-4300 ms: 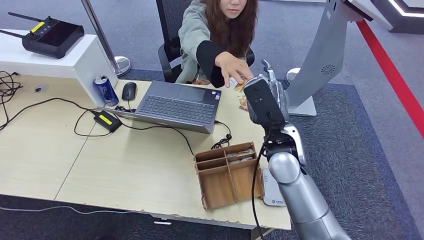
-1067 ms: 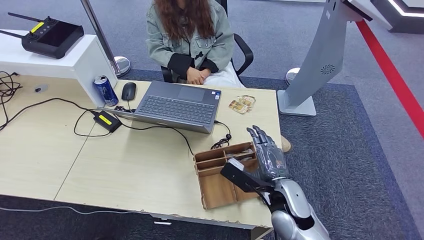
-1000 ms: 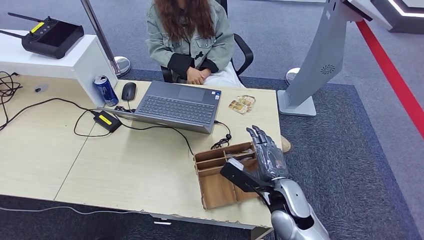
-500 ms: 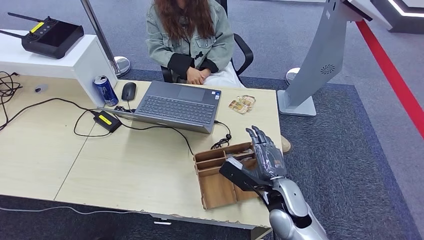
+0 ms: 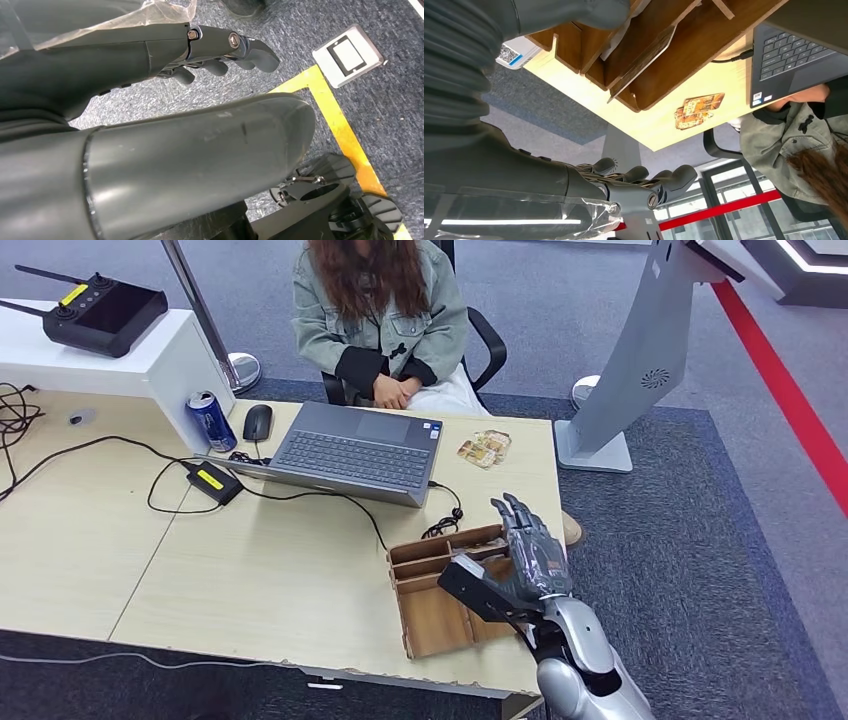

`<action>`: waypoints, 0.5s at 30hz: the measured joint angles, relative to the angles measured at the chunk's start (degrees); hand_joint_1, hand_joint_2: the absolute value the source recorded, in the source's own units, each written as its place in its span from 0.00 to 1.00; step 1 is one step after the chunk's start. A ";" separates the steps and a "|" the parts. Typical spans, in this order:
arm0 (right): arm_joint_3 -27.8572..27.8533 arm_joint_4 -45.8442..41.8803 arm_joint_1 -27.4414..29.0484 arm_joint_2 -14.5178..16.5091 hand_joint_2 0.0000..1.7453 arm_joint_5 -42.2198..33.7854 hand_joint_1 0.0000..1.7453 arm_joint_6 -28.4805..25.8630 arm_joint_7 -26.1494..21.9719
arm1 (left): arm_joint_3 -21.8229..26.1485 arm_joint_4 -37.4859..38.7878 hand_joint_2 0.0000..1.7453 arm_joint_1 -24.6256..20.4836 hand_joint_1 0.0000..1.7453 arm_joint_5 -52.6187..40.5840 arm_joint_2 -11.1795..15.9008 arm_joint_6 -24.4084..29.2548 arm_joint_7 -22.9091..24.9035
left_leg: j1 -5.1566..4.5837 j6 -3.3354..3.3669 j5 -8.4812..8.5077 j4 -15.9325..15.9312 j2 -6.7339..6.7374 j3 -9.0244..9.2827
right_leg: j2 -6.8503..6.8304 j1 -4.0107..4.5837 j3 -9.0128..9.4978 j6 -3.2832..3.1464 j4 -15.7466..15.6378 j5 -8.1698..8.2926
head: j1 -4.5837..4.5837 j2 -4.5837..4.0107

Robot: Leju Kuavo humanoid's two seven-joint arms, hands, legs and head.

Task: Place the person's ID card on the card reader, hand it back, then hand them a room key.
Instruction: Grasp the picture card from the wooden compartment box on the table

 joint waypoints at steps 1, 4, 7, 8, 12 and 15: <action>0.00 0.05 0.00 0.02 1.00 0.01 0.18 0.00 0.01 | 0.00 0.00 0.00 0.00 0.00 0.00 0.00 0.00 -0.01 | 0.00 0.00 0.00 0.00 0.00 0.00 | 0.00 0.00 0.00 0.00 0.00 0.00 | 0.00 0.00; 0.00 0.13 0.00 0.08 1.00 0.08 0.19 0.00 0.06 | 0.00 0.00 0.00 0.00 0.00 0.00 0.00 0.00 -0.04 | 0.00 0.00 0.00 0.00 0.00 0.00 | 0.00 0.00 0.00 0.00 0.00 0.00 | 0.00 0.00; 0.00 0.13 -0.01 0.19 1.00 0.13 0.19 0.00 0.15 | 0.00 0.00 0.00 0.00 0.00 0.00 0.00 0.01 -0.10 | 0.00 0.00 0.00 0.00 0.00 0.00 | 0.00 0.00 0.00 0.00 0.00 0.00 | 0.00 0.00; 0.00 0.13 -0.01 0.21 1.00 0.14 0.20 0.00 0.16 | 0.00 0.00 0.00 0.00 0.00 0.00 0.00 0.01 -0.11 | 0.00 0.00 0.00 0.00 0.00 0.00 | 0.00 0.00 0.00 0.00 0.00 0.00 | -0.01 0.00; 0.00 0.13 -0.01 0.34 1.00 0.15 0.23 -0.02 0.20 | 0.00 0.00 0.00 0.00 0.00 0.00 0.00 0.02 -0.14 | 0.00 0.00 0.00 0.00 0.00 0.00 | 0.00 0.00 0.00 0.00 0.00 0.00 | -0.01 0.00; -0.01 0.13 -0.01 0.46 1.00 0.15 0.25 -0.03 0.21 | 0.00 0.00 0.00 0.01 0.00 0.00 0.00 0.02 -0.15 | 0.00 0.00 0.00 0.00 0.00 0.00 | 0.00 0.00 0.00 0.00 0.00 0.00 | 0.00 0.00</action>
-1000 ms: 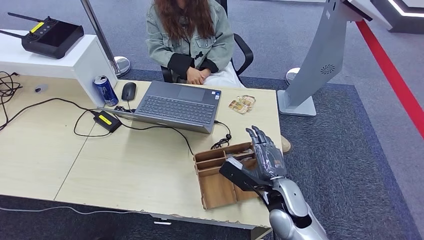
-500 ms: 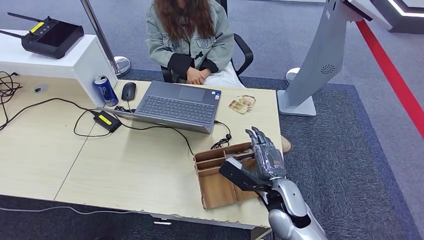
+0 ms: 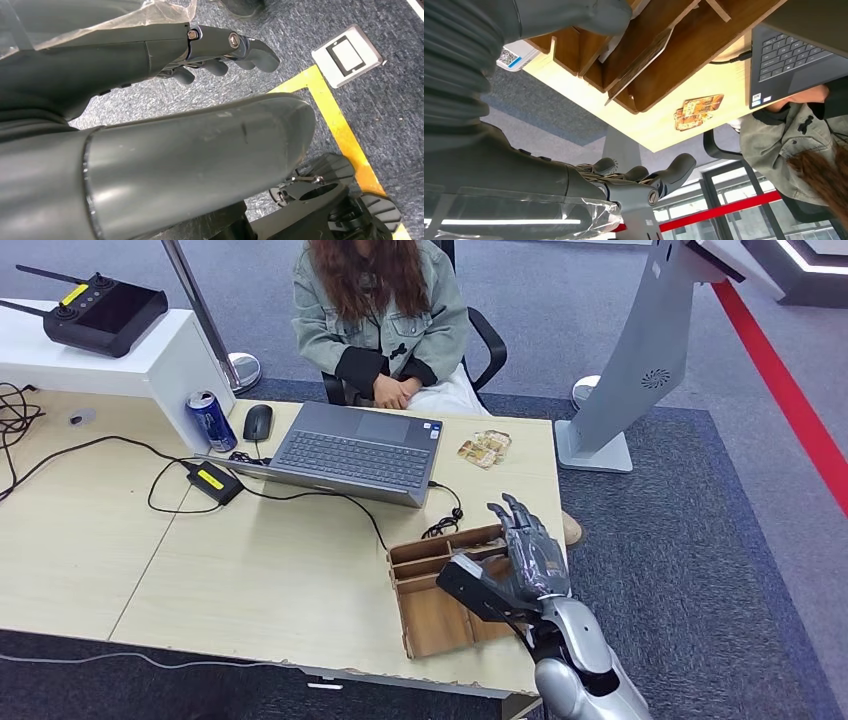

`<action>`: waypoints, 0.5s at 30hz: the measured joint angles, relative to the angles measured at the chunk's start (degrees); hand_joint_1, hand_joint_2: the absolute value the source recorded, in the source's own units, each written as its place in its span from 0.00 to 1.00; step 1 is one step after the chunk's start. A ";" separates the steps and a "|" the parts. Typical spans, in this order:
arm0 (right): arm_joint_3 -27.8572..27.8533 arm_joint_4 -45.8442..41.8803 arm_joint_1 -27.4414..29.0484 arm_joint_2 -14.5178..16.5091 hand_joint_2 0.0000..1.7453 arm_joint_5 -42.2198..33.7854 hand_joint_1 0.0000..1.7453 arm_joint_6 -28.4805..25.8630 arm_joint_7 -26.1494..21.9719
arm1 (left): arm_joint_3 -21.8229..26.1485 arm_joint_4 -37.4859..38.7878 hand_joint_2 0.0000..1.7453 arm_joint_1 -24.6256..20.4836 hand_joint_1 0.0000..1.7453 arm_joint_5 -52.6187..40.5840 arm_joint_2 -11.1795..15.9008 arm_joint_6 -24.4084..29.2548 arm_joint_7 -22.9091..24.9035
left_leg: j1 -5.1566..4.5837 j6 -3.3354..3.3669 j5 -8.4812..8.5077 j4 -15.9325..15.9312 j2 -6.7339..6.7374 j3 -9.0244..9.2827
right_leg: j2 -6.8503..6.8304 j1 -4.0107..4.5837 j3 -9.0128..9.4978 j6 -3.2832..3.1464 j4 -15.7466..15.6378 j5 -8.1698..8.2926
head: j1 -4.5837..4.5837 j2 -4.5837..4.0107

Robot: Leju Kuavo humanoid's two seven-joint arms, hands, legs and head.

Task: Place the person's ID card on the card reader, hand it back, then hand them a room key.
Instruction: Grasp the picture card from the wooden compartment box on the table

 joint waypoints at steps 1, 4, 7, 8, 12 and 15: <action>-0.01 0.00 0.00 0.02 1.00 0.00 0.27 -0.01 0.01 | 0.00 0.00 0.00 0.00 0.00 0.00 0.00 0.00 0.00 | 0.00 0.00 0.00 0.00 0.00 0.00 | 0.00 0.00 0.00 0.00 0.00 0.00 | 0.00 0.00; -0.02 0.00 0.00 0.05 1.00 0.00 0.29 -0.02 0.01 | 0.00 0.00 0.00 0.00 0.00 0.00 0.00 0.00 0.00 | 0.00 0.00 0.00 0.00 0.00 0.00 | 0.00 0.00 0.00 0.00 0.00 0.00 | -0.01 0.00; 0.00 0.00 0.00 0.09 1.00 0.01 0.30 -0.03 0.02 | 0.00 0.00 0.00 0.00 0.00 0.00 0.00 0.00 0.00 | 0.00 0.00 0.00 0.00 0.00 0.00 | 0.00 0.00 0.00 0.00 0.00 0.00 | -0.01 0.00; 0.01 0.00 -0.01 0.13 1.00 0.04 0.31 -0.04 0.02 | 0.00 0.00 0.00 0.00 0.00 -0.01 0.00 0.00 0.00 | 0.00 0.00 0.00 0.00 0.00 0.00 | 0.00 0.00 0.00 0.00 0.00 0.00 | 0.00 0.00; 0.01 0.02 -0.11 0.48 1.00 0.24 0.32 -0.11 0.03 | -0.02 0.00 0.00 0.00 0.00 -0.05 0.00 0.00 0.00 | 0.00 0.00 0.00 0.00 0.00 0.00 | 0.00 0.00 0.00 0.00 0.00 0.00 | -0.01 0.00; 0.01 0.08 -0.28 0.70 1.00 0.42 0.33 -0.15 0.06 | -0.02 0.00 0.00 0.00 0.00 -0.08 0.00 0.00 0.00 | 0.00 0.00 0.00 0.00 0.00 0.00 | 0.00 0.00 0.00 0.00 0.00 0.00 | 0.00 0.00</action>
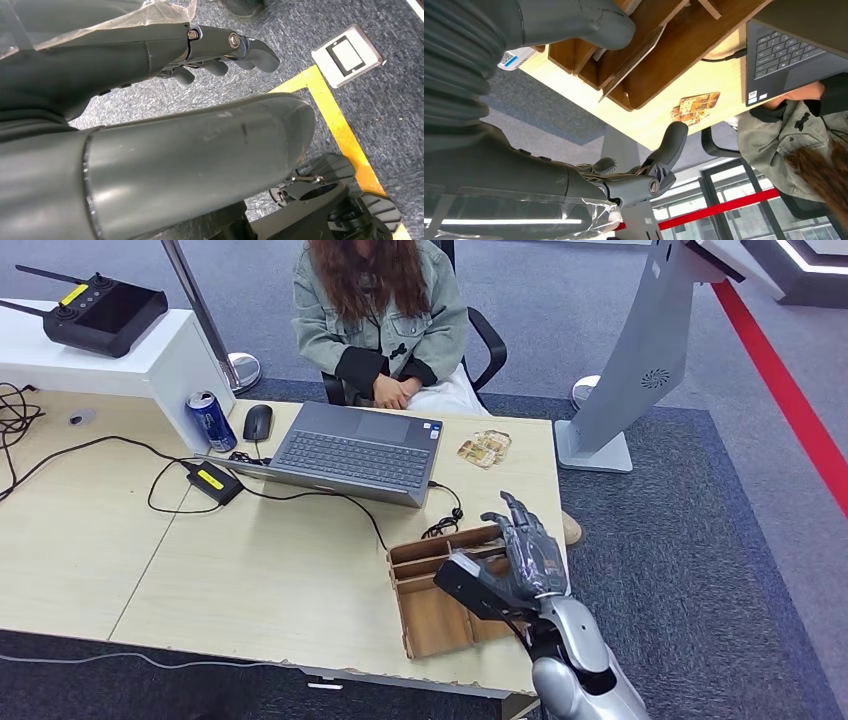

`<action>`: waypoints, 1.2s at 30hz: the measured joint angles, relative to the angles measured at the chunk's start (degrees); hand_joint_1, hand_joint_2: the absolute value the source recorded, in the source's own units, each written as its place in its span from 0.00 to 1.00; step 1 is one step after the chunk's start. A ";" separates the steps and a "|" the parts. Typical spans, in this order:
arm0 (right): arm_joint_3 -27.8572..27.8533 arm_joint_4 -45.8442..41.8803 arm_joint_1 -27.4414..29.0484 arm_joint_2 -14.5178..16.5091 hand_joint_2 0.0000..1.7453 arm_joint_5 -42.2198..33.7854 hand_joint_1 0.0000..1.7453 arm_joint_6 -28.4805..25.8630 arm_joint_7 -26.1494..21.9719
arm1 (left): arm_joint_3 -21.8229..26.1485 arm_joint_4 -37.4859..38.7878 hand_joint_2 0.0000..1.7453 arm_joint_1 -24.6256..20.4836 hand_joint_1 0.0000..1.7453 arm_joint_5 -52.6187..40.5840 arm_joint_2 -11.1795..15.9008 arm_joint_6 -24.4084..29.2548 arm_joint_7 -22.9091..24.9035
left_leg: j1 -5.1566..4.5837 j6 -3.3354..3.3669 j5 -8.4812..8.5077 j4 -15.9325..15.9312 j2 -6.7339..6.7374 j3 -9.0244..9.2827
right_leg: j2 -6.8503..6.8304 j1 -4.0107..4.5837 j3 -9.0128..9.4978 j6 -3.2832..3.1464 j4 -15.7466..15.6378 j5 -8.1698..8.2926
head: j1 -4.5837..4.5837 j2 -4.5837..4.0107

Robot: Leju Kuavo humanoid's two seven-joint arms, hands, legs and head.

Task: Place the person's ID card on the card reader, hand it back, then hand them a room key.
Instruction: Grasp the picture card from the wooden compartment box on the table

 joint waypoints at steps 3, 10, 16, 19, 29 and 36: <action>0.01 0.23 -0.14 0.32 1.00 0.15 0.32 -0.04 0.01 | -0.02 0.00 0.00 0.00 0.00 -0.08 -0.01 0.00 0.00 | 0.00 0.00 0.00 0.00 0.00 0.00 | 0.00 0.00 0.00 0.00 0.00 0.00 | 0.00 0.00; 0.03 0.98 -0.50 0.94 1.00 0.32 0.33 -0.08 0.03 | -0.02 0.00 0.00 0.00 0.00 -0.22 -0.02 0.00 0.00 | 0.00 0.00 0.00 0.00 0.00 0.00 | 0.00 0.00 0.00 0.00 0.00 0.00 | 0.00 0.00; 0.04 1.45 -0.66 1.27 1.00 0.37 0.33 -0.08 0.18 | -0.04 0.00 0.00 0.00 0.00 -0.34 -0.02 0.00 0.00 | 0.00 0.00 0.00 0.00 0.00 0.00 | 0.00 0.00 0.00 0.00 0.00 0.00 | 0.00 0.00; 0.04 1.68 -0.73 1.34 1.00 0.37 0.33 -0.08 0.18 | -0.04 0.00 0.00 0.00 0.00 -0.34 -0.02 -0.01 0.00 | 0.00 0.00 0.00 0.00 0.00 0.00 | 0.00 0.00 0.00 0.00 0.00 0.00 | 0.00 0.00; 0.09 1.91 -0.74 1.78 1.00 0.32 0.37 -0.16 0.18 | -0.03 0.00 0.00 0.00 0.00 -0.18 -0.02 -0.02 -0.30 | 0.00 -0.01 0.00 0.00 0.00 0.00 | 0.00 0.00 0.00 0.00 0.00 0.00 | 0.00 0.00; 0.09 1.91 -0.73 1.86 1.00 0.20 0.40 -0.24 0.38 | -0.03 0.00 0.00 0.00 0.00 0.03 -0.02 -0.02 -0.37 | 0.00 -0.01 0.01 0.00 0.00 0.00 | 0.00 0.00 0.00 0.00 0.00 0.00 | -0.01 0.00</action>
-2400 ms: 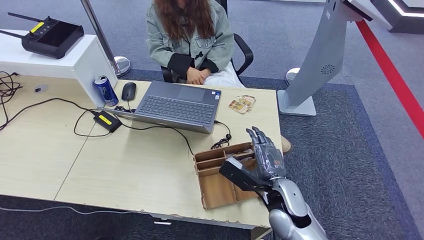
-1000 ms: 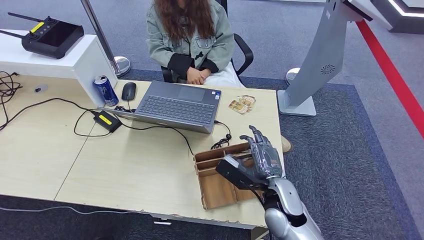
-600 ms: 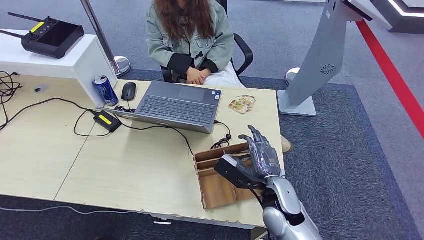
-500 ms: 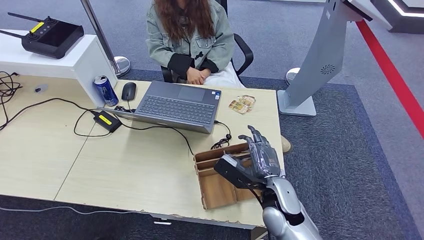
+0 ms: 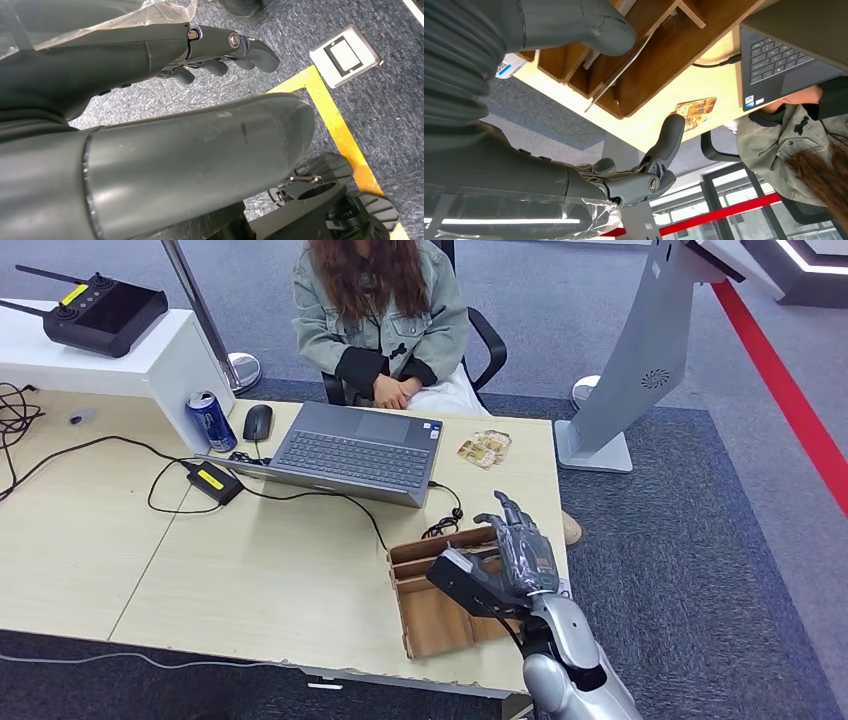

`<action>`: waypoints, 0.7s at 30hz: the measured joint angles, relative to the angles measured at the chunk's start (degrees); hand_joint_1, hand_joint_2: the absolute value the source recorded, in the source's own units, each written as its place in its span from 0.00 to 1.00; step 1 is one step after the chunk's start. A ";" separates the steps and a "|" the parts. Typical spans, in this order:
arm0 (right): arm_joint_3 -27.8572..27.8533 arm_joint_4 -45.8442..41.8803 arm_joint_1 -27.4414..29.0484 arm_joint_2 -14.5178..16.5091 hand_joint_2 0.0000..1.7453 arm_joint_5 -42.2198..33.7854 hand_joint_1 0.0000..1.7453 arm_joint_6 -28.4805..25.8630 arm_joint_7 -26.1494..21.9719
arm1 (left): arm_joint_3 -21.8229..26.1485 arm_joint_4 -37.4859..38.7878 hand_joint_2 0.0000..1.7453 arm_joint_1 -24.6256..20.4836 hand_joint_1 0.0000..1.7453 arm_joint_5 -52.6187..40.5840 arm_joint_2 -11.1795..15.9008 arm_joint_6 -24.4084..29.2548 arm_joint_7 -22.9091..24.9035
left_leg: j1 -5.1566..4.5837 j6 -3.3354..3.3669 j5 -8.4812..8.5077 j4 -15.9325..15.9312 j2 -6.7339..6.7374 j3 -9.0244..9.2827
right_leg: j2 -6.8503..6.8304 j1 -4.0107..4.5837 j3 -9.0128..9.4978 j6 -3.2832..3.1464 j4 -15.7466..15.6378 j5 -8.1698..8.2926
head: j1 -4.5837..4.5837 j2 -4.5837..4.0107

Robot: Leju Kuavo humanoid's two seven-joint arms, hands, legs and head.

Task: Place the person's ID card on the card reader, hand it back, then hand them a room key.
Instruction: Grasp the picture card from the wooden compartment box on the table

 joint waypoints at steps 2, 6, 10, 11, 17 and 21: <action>0.00 0.01 0.00 0.01 1.00 0.00 0.41 -0.04 0.00 | 0.01 0.00 0.00 0.00 0.00 0.01 0.00 0.00 -0.01 | 0.00 0.00 0.00 0.00 0.00 0.00 | 0.00 0.00 0.00 0.00 0.00 0.00 | 0.00 0.00; 0.00 0.14 0.00 0.12 1.00 -0.01 0.39 -0.10 0.00 | 0.01 0.00 0.00 0.00 0.00 0.06 0.00 0.00 -0.04 | 0.00 0.00 0.00 0.00 0.00 0.00 | 0.00 0.00 0.00 0.00 0.00 0.00 | 0.00 0.00; 0.02 0.40 0.01 0.32 1.00 -0.04 0.33 -0.19 0.00 | 0.01 0.00 0.00 0.00 0.00 0.07 0.00 0.00 -0.04 | 0.00 0.00 0.00 0.00 0.00 0.00 | 0.00 0.00 0.00 0.00 0.00 0.00 | 0.00 0.00; 0.03 0.49 0.01 0.35 1.00 -0.07 0.31 -0.22 0.00 | 0.01 0.00 0.00 0.00 0.00 0.08 0.00 0.00 -0.04 | 0.00 0.00 0.00 0.00 0.00 0.00 | 0.00 0.00 0.00 0.00 0.00 0.00 | 0.00 0.00; 0.03 1.13 0.00 0.61 1.00 -0.17 0.26 -0.37 0.00 | 0.01 0.00 0.00 0.00 0.00 0.14 0.00 0.00 -0.04 | 0.00 0.00 0.00 0.00 0.00 0.00 | 0.00 0.00 0.00 0.00 0.00 0.00 | 0.01 0.00; 0.02 1.62 -0.01 0.78 1.00 -0.17 0.27 -0.40 0.00 | 0.01 0.00 0.00 0.00 0.00 0.14 0.00 0.00 -0.04 | 0.00 0.00 0.00 0.00 0.00 0.00 | 0.00 0.00 0.00 0.00 0.00 0.00 | 0.01 0.00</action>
